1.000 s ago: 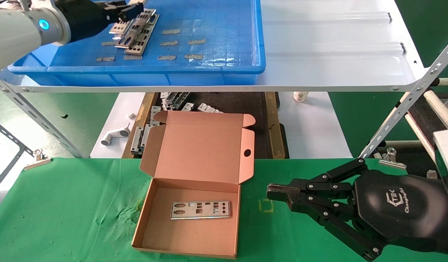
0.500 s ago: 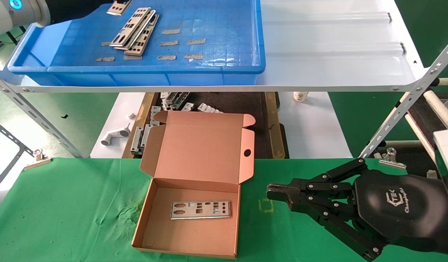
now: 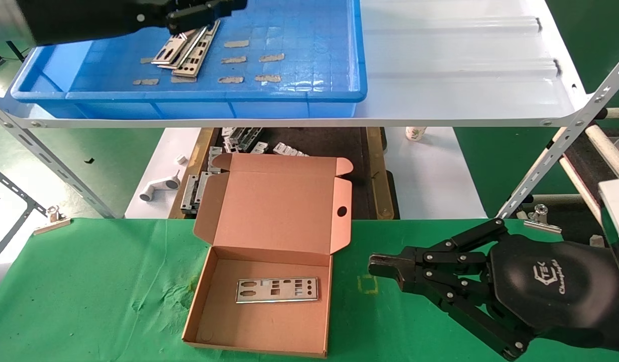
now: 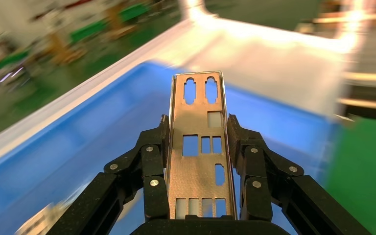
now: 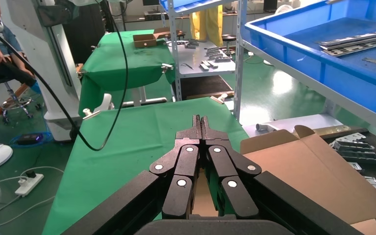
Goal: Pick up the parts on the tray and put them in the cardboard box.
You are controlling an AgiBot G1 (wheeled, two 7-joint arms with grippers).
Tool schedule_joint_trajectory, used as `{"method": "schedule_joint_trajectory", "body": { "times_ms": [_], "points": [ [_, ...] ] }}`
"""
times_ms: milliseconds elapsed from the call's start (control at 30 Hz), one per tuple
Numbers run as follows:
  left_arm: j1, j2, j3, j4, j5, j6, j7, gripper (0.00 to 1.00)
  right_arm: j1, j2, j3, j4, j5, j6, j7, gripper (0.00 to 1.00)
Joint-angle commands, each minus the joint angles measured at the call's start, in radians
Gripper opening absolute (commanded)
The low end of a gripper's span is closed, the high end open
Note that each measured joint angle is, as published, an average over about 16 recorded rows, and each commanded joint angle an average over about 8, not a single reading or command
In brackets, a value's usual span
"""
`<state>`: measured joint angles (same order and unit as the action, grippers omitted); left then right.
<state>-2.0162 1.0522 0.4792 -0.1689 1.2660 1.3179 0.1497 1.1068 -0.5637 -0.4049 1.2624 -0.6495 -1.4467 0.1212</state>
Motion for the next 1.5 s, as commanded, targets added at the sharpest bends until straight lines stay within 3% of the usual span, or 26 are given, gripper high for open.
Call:
{"method": "schedule_joint_trajectory", "body": {
  "times_ms": [33,233,600,800,967,1067,1233,1300,1367,1500],
  "points": [
    [0.000,-0.024,-0.004,-0.019,-0.010,0.108,0.036,0.00,0.000,0.000,0.000,0.000,0.000,0.000,0.000,0.00],
    [0.042,-0.063,0.030,-0.109,-0.015,0.272,0.177,0.00,0.000,0.000,0.000,0.000,0.000,0.000,0.000,0.00],
    [0.249,-0.109,0.257,-0.387,-0.037,0.280,0.335,0.00,0.000,0.000,0.000,0.000,0.000,0.000,0.000,0.00],
    [0.314,-0.085,0.387,-0.393,-0.036,0.270,0.367,0.00,0.000,0.000,0.000,0.000,0.000,0.000,0.000,0.00],
    [0.350,-0.037,0.442,-0.312,-0.017,0.223,0.385,0.01,0.000,0.000,0.000,0.000,0.000,0.000,0.000,0.00],
    [0.371,-0.002,0.450,-0.256,-0.007,0.179,0.397,0.19,0.000,0.000,0.000,0.000,0.000,0.000,0.000,0.00],
    [0.399,0.043,0.455,-0.188,0.003,0.126,0.418,0.78,0.000,0.000,0.000,0.000,0.000,0.000,0.000,0.00],
    [0.406,0.057,0.455,-0.165,0.003,0.108,0.427,0.93,0.000,0.000,0.000,0.000,0.000,0.000,0.000,0.00],
    [0.410,0.069,0.454,-0.142,0.002,0.094,0.431,1.00,0.000,0.000,0.000,0.000,0.000,0.000,0.000,0.00],
    [0.410,0.089,0.451,-0.098,0.000,0.078,0.433,1.00,0.000,0.000,0.000,0.000,0.000,0.000,0.000,0.00]
  ]
}}
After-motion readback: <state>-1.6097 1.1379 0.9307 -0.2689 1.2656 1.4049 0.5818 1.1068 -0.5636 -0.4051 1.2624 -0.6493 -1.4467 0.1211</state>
